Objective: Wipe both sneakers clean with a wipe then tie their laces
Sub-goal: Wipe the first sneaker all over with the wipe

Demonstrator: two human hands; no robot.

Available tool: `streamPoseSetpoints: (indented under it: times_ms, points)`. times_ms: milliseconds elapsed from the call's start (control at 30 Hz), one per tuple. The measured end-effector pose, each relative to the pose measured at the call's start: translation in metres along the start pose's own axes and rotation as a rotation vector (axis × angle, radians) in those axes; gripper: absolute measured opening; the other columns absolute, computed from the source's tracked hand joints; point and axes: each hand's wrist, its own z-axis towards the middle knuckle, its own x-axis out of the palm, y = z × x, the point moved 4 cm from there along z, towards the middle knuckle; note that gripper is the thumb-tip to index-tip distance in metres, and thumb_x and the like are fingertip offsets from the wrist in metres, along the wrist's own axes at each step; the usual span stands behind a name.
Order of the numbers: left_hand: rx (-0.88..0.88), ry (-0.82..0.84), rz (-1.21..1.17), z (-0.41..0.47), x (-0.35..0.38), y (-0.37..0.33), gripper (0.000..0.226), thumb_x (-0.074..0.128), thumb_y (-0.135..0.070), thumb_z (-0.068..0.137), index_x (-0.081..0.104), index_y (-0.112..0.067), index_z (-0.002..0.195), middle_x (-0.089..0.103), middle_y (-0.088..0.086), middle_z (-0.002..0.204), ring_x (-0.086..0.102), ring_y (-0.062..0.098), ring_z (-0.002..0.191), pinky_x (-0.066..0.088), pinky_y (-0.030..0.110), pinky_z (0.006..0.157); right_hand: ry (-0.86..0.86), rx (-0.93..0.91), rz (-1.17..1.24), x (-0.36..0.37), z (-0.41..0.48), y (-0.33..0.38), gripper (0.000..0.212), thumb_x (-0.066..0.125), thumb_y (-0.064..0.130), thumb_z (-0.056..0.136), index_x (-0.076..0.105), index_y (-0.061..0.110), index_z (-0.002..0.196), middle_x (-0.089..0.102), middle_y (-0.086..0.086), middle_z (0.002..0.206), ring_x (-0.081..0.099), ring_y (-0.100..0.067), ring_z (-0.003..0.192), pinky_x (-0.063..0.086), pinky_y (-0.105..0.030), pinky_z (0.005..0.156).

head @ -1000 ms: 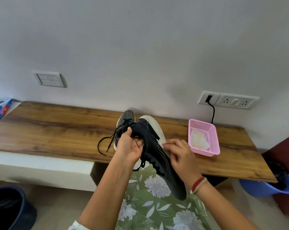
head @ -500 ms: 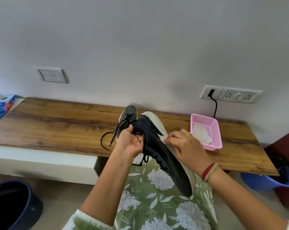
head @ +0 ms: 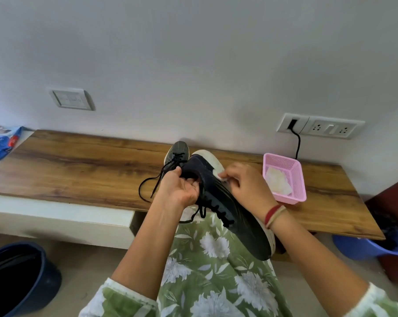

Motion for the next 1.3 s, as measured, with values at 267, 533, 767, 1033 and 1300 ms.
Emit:
streamPoseSetpoints:
  times_ms: [267,533,767,1033,1300]
  points:
    - [-0.038,-0.062,-0.105,0.001,-0.009,-0.017,0.041,0.027,-0.027,0.104,0.052,0.003,0.118,0.06,0.017,0.126,0.058,0.026,0.118,0.044,0.032,0.103,-0.068,0.294,0.499,-0.041,0.004,-0.021,0.038,0.053,-0.005,0.087,0.065,0.03,0.077,0.066,0.006,0.092,0.059,-0.007,0.086,0.044,-0.007,0.073]
    - [0.019,-0.014,-0.165,-0.003,-0.004,-0.031,0.039,0.027,-0.025,0.104,0.053,0.004,0.1,0.065,0.021,0.096,0.06,0.027,0.114,0.046,0.036,0.1,-0.288,0.383,1.012,-0.071,-0.001,-0.019,0.024,0.048,0.001,0.092,0.064,0.019,0.094,0.066,0.005,0.083,0.059,-0.002,0.067,0.046,-0.013,0.055]
    - [-0.042,0.072,0.239,-0.014,0.001,-0.02,0.042,0.052,-0.039,0.092,0.061,-0.003,0.112,0.069,0.02,0.108,0.06,0.033,0.108,0.042,0.048,0.099,-0.17,0.864,1.705,-0.045,-0.019,-0.043,0.013,0.051,0.015,0.085,0.059,0.01,0.094,0.053,0.003,0.073,0.035,-0.004,0.039,0.031,-0.013,0.034]
    - [0.089,0.018,0.323,-0.014,0.007,-0.006,0.04,0.069,-0.029,0.083,0.061,-0.005,0.115,0.067,0.017,0.113,0.062,0.032,0.105,0.052,0.044,0.079,-0.09,0.767,1.761,-0.039,0.002,-0.009,0.035,0.062,0.002,0.072,0.062,0.003,0.107,0.069,-0.011,0.091,0.068,-0.018,0.068,0.055,-0.025,0.055]
    - [0.535,-0.094,0.754,-0.011,-0.01,-0.003,0.051,0.08,-0.002,0.069,0.061,-0.009,0.115,0.069,0.012,0.106,0.065,0.03,0.099,0.052,0.048,0.091,-0.142,0.692,1.559,-0.017,0.018,0.002,0.02,0.058,-0.005,0.082,0.065,0.008,0.095,0.072,-0.003,0.08,0.069,-0.013,0.072,0.056,-0.023,0.059]
